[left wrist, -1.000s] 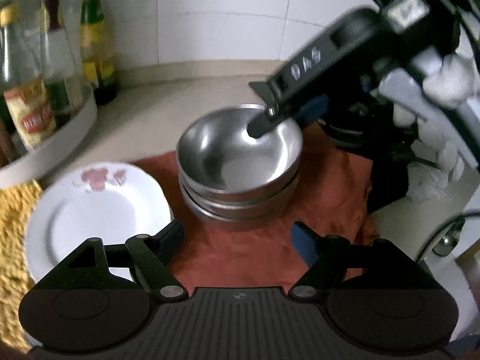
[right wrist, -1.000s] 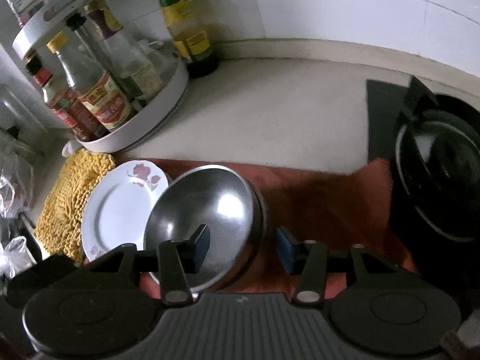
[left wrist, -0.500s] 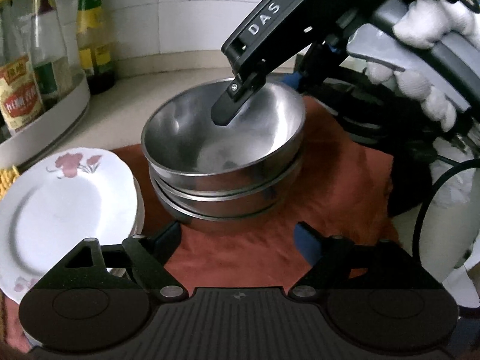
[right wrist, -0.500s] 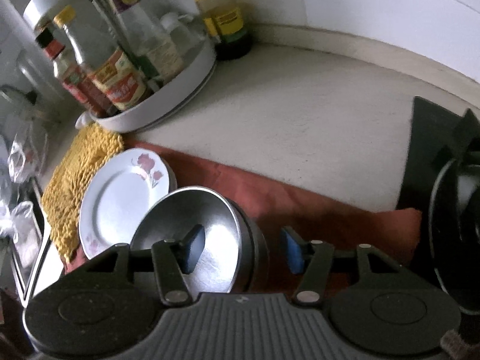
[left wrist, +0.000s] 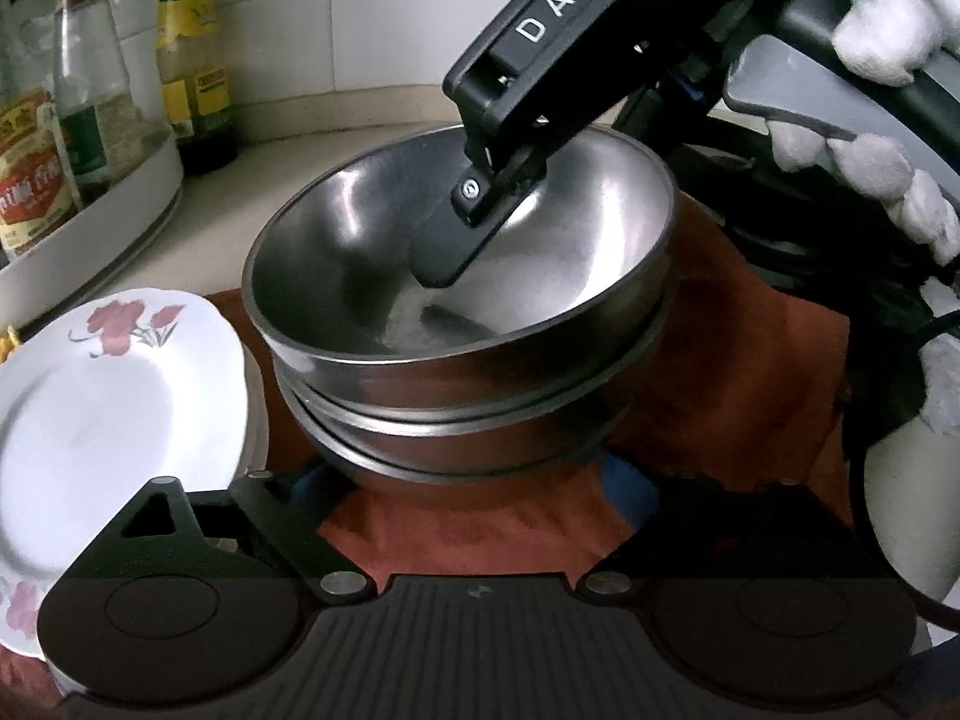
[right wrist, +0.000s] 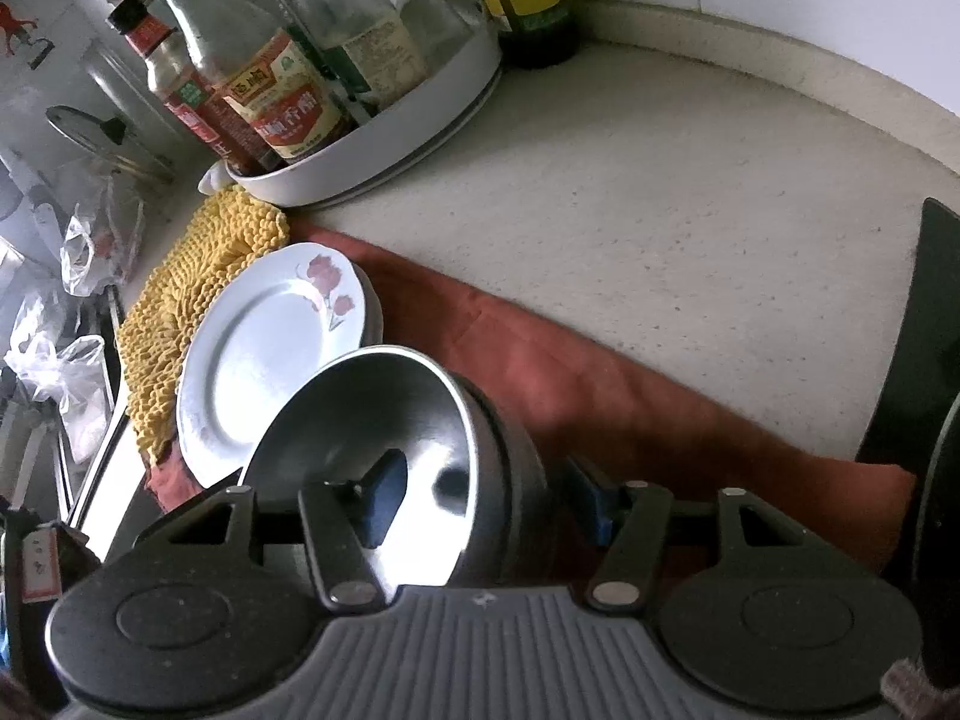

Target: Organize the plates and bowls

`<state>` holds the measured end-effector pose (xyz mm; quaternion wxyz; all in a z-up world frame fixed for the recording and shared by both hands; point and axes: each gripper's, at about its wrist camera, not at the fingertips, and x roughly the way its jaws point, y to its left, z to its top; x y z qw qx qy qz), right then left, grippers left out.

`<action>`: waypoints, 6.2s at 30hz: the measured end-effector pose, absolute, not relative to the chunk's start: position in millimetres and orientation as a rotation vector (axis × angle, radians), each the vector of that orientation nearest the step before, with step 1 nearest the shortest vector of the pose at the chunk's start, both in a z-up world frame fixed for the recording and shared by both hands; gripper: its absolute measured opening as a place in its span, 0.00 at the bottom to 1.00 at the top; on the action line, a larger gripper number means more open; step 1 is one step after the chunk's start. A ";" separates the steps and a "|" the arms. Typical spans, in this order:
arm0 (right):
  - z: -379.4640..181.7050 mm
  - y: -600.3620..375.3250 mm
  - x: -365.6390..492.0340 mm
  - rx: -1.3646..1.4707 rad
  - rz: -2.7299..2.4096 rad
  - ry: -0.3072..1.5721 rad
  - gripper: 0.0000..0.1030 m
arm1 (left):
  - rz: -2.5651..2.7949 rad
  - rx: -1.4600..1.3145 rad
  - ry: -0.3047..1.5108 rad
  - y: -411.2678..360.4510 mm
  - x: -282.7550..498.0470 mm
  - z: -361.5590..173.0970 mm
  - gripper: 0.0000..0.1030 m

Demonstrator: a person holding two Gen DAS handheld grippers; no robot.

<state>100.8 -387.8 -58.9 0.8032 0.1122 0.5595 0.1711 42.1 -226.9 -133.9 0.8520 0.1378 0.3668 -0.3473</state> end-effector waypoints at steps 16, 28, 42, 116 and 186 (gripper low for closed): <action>-77.7 -394.5 112.1 0.332 0.463 1.248 0.56 | -0.673 0.283 0.757 -243.4 64.2 -137.3 0.99; -81.7 -399.5 111.2 0.350 0.506 1.229 0.62 | -0.602 0.270 0.727 -253.7 62.0 -140.6 1.00; -60.0 -409.6 102.3 0.331 0.525 1.167 0.62 | -0.578 0.282 0.670 -263.6 45.6 -107.5 1.00; -46.2 -237.6 166.7 0.083 0.692 1.060 0.62 | -0.233 0.264 0.869 -110.9 53.7 -82.9 1.00; 46.6 -198.1 -50.5 0.193 0.277 0.598 0.73 | -0.156 -0.069 0.600 -3.5 -27.3 15.7 1.00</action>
